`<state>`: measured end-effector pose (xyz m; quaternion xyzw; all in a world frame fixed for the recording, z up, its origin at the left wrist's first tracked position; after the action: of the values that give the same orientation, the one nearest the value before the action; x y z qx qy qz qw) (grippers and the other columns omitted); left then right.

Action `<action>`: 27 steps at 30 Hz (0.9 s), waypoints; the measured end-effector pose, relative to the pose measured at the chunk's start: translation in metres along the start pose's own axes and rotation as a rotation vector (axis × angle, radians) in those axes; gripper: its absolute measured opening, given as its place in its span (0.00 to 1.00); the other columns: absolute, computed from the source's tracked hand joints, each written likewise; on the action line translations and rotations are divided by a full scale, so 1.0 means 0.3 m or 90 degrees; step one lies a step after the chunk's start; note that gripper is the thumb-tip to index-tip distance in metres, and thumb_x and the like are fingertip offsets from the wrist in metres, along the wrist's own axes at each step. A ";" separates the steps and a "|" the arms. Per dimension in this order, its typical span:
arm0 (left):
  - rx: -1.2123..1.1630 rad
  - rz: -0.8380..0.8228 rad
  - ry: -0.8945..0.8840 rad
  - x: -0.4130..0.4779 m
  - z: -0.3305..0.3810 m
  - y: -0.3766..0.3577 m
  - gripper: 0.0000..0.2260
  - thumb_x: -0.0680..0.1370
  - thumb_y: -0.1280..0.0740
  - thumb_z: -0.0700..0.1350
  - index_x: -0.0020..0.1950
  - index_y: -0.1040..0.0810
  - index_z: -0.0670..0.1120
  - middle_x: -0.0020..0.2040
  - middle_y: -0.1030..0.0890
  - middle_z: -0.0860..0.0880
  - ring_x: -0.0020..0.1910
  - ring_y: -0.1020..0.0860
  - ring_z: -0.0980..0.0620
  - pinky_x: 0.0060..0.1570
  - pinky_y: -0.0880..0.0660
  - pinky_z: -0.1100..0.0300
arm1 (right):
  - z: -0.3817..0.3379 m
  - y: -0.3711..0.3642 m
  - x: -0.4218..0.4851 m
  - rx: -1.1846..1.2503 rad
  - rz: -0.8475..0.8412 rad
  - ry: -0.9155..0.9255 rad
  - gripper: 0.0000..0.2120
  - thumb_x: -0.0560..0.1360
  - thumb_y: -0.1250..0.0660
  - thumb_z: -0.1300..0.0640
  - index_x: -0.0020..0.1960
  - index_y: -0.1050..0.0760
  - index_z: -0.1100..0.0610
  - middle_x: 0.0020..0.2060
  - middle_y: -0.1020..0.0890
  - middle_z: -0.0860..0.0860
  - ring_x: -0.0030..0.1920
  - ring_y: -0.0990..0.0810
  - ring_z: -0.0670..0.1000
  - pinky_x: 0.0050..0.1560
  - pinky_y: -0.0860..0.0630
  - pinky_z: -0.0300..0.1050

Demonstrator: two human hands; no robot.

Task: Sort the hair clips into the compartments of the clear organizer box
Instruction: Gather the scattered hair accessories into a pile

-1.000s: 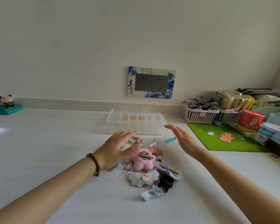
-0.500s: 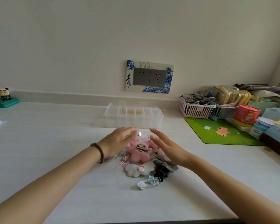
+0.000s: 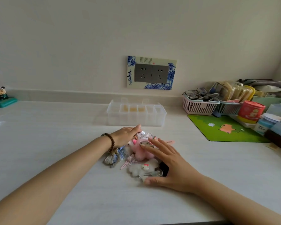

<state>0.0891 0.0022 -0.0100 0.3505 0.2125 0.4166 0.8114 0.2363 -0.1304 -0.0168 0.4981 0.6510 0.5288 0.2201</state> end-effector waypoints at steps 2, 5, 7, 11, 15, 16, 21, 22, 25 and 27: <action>-0.010 -0.004 -0.011 -0.038 0.005 -0.010 0.28 0.79 0.59 0.59 0.71 0.35 0.48 0.73 0.37 0.51 0.72 0.40 0.55 0.66 0.48 0.61 | 0.006 -0.009 0.024 0.005 0.009 0.001 0.40 0.63 0.36 0.27 0.71 0.49 0.30 0.75 0.49 0.36 0.76 0.58 0.42 0.76 0.49 0.52; -0.034 -0.002 -0.020 -0.095 0.014 -0.014 0.29 0.77 0.59 0.61 0.71 0.36 0.48 0.74 0.37 0.51 0.72 0.41 0.56 0.65 0.48 0.64 | 0.003 -0.012 0.049 0.035 0.008 -0.001 0.39 0.63 0.36 0.28 0.70 0.47 0.31 0.75 0.47 0.38 0.76 0.55 0.43 0.76 0.48 0.53; -0.065 0.030 -0.022 -0.139 0.013 0.013 0.34 0.73 0.58 0.65 0.73 0.40 0.49 0.74 0.39 0.52 0.72 0.42 0.56 0.65 0.48 0.65 | 0.004 -0.001 0.048 0.112 0.008 -0.005 0.37 0.64 0.37 0.28 0.70 0.45 0.31 0.75 0.46 0.38 0.76 0.53 0.40 0.76 0.48 0.49; -0.087 0.081 -0.042 -0.235 0.015 0.031 0.33 0.74 0.58 0.65 0.74 0.43 0.49 0.71 0.41 0.59 0.67 0.42 0.63 0.64 0.49 0.68 | 0.011 0.052 0.058 0.284 0.064 -0.072 0.31 0.68 0.40 0.30 0.68 0.35 0.38 0.70 0.34 0.39 0.71 0.39 0.37 0.72 0.40 0.42; -0.085 0.074 -0.033 -0.268 0.017 -0.006 0.28 0.77 0.57 0.58 0.71 0.38 0.47 0.65 0.35 0.58 0.62 0.35 0.60 0.62 0.43 0.66 | 0.007 0.074 0.152 0.206 -0.020 -0.122 0.25 0.70 0.31 0.41 0.65 0.27 0.46 0.62 0.24 0.44 0.62 0.27 0.43 0.67 0.31 0.45; -0.096 0.085 -0.027 -0.269 0.012 -0.001 0.30 0.75 0.57 0.60 0.71 0.37 0.47 0.67 0.34 0.56 0.64 0.35 0.60 0.63 0.44 0.66 | 0.007 0.072 0.174 0.183 -0.045 -0.123 0.25 0.69 0.30 0.43 0.64 0.27 0.47 0.61 0.22 0.45 0.60 0.25 0.45 0.65 0.29 0.45; -0.121 0.079 -0.010 -0.249 0.001 -0.006 0.27 0.79 0.58 0.56 0.67 0.31 0.46 0.67 0.31 0.54 0.62 0.35 0.61 0.56 0.41 0.78 | 0.026 0.049 0.237 0.116 -0.115 -0.122 0.31 0.63 0.24 0.43 0.64 0.28 0.47 0.58 0.21 0.46 0.56 0.24 0.46 0.56 0.30 0.38; -0.122 0.085 -0.015 -0.243 0.005 -0.007 0.26 0.79 0.58 0.56 0.67 0.30 0.46 0.67 0.30 0.54 0.61 0.34 0.62 0.58 0.40 0.76 | 0.033 0.043 0.245 0.111 -0.104 -0.119 0.31 0.62 0.24 0.42 0.63 0.27 0.47 0.57 0.21 0.46 0.55 0.23 0.46 0.55 0.29 0.39; -0.155 0.093 -0.020 -0.237 0.012 -0.001 0.25 0.80 0.57 0.54 0.65 0.28 0.46 0.62 0.31 0.58 0.61 0.35 0.65 0.50 0.43 0.85 | 0.063 0.027 0.247 0.126 -0.032 -0.114 0.30 0.59 0.24 0.38 0.58 0.26 0.45 0.52 0.20 0.45 0.52 0.23 0.46 0.53 0.27 0.40; -0.174 0.103 -0.021 -0.235 0.018 0.007 0.23 0.80 0.56 0.54 0.64 0.27 0.46 0.60 0.30 0.58 0.59 0.33 0.66 0.44 0.41 0.86 | 0.085 0.026 0.246 0.164 0.012 -0.117 0.27 0.61 0.24 0.42 0.57 0.26 0.47 0.51 0.21 0.47 0.51 0.23 0.47 0.51 0.27 0.37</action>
<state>0.0517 -0.0572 -0.0010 0.2599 0.1113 0.4999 0.8186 0.2301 -0.0539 -0.0008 0.5749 0.6856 0.3953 0.2080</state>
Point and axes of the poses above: each hand's wrist, its own x-axis towards the middle knuckle, its own y-axis out of the back of the hand, z = x × y, the point moved 4 cm from there along x, towards the middle knuckle
